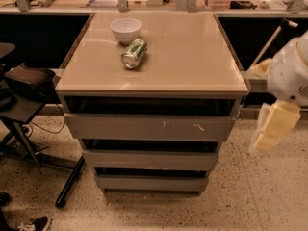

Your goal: Open top drawer

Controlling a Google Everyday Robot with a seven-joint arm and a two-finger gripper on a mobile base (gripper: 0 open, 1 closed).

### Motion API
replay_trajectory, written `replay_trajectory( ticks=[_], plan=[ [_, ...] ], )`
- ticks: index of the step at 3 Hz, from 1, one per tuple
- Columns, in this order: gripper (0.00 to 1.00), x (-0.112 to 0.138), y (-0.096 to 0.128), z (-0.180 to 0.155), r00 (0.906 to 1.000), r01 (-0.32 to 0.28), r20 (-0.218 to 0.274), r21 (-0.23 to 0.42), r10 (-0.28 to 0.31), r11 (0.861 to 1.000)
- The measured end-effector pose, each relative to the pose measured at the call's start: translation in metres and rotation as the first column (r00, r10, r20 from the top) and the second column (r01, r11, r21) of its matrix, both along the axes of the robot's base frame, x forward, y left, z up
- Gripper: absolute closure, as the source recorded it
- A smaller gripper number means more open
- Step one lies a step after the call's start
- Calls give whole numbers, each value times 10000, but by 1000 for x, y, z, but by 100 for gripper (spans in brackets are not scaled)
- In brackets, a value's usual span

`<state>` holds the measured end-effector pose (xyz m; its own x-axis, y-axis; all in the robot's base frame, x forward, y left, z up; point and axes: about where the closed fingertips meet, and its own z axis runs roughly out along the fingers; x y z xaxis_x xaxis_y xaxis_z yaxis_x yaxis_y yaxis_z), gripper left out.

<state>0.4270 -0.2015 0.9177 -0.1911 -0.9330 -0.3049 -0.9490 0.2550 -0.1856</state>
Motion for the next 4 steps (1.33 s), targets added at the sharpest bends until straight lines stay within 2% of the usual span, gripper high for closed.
replay_trajectory(
  ticks=[1, 2, 3, 4],
  plan=[
    [0, -2, 17, -91, 9977, 155, -674, 944, -92, 9954],
    [0, 7, 38, -183, 9911, 505, -1287, 1336, -332, 9898],
    [0, 40, 60, -241, 9888, 1099, -1188, 1669, -907, 9798],
    [0, 83, 78, -244, 9856, 1673, -146, 2366, -1687, 9571]
  ],
)
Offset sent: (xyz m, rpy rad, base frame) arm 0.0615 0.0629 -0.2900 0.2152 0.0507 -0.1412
